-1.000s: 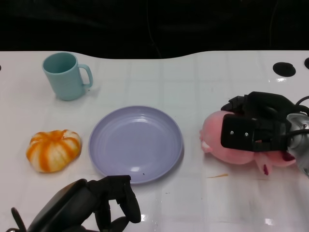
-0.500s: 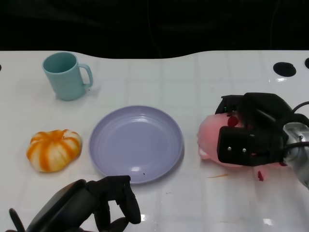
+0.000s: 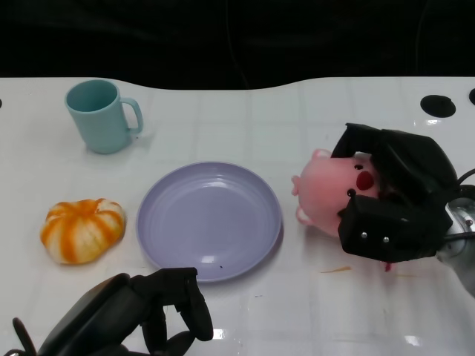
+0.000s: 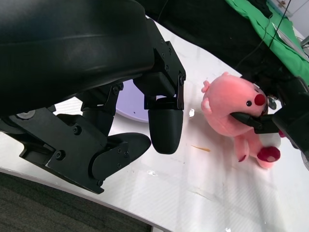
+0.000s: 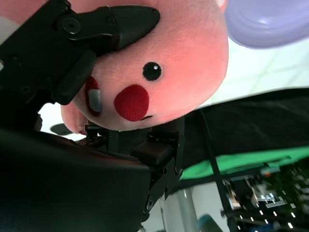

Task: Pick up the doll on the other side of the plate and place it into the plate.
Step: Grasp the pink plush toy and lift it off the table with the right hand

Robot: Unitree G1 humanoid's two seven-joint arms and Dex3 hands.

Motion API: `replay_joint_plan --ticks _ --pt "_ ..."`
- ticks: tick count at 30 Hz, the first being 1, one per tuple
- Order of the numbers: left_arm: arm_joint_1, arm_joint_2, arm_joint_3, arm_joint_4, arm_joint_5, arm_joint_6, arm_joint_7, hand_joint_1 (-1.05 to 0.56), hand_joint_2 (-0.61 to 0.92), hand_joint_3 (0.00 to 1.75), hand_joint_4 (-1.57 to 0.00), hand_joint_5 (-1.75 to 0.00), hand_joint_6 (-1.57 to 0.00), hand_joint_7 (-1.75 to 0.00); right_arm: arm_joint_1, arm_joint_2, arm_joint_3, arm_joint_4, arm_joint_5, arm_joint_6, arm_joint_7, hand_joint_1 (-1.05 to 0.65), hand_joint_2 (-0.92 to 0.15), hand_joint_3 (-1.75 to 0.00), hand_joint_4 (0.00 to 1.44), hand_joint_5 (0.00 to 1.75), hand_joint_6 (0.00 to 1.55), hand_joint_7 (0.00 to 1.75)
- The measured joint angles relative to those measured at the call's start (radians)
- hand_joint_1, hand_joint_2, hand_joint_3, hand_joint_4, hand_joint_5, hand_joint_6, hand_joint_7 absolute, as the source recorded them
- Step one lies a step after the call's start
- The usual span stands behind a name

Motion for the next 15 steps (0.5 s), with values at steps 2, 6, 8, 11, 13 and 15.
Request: replay_joint_plan --ticks 2,6,8,11,13,15 --pt "0.0 0.0 0.0 0.003 0.001 -0.006 0.0 -0.2 0.62 0.99 -0.67 -1.71 -0.66 -1.35 0.0 0.007 -0.005 -0.013 0.005 -0.018 -0.011 -0.15 -0.43 -1.23 0.92 1.75 0.73 1.75" --pt "0.002 0.0 -0.002 0.008 0.003 -0.017 0.0 -0.2 0.61 0.99 -0.66 -1.69 -0.66 -1.34 0.0 0.023 -0.017 -0.034 0.018 -0.033 -0.016 -0.16 -0.38 -1.32 0.95 1.75 0.73 1.75" --pt "0.002 0.0 -0.006 0.012 0.003 -0.025 0.0 -0.2 0.61 0.99 -0.67 -1.69 -0.67 -1.34 0.0 0.034 -0.02 -0.051 0.02 -0.034 -0.015 -0.16 -0.36 -1.36 0.96 1.75 0.73 1.75" --pt "0.002 -0.002 -0.013 0.017 0.006 -0.027 0.0 -0.2 0.61 1.01 -0.67 -1.69 -0.67 -1.34 -0.006 0.064 -0.023 -0.075 0.022 -0.027 -0.001 -0.18 -0.34 -1.39 0.96 1.75 0.75 1.75" --pt "0.002 -0.005 -0.017 0.017 0.009 -0.027 0.001 -0.2 0.61 1.01 -0.68 -1.68 -0.67 -1.35 -0.018 0.085 -0.023 -0.082 0.022 -0.026 0.012 -0.17 -0.34 -1.4 0.95 1.75 0.74 1.75" --pt "0.002 -0.008 -0.02 0.018 0.015 -0.03 0.001 -0.2 0.6 1.02 -0.68 -1.68 -0.67 -1.35 -0.036 0.106 -0.021 -0.083 0.021 -0.027 0.018 -0.17 -0.33 -1.4 0.96 1.75 0.74 1.75"
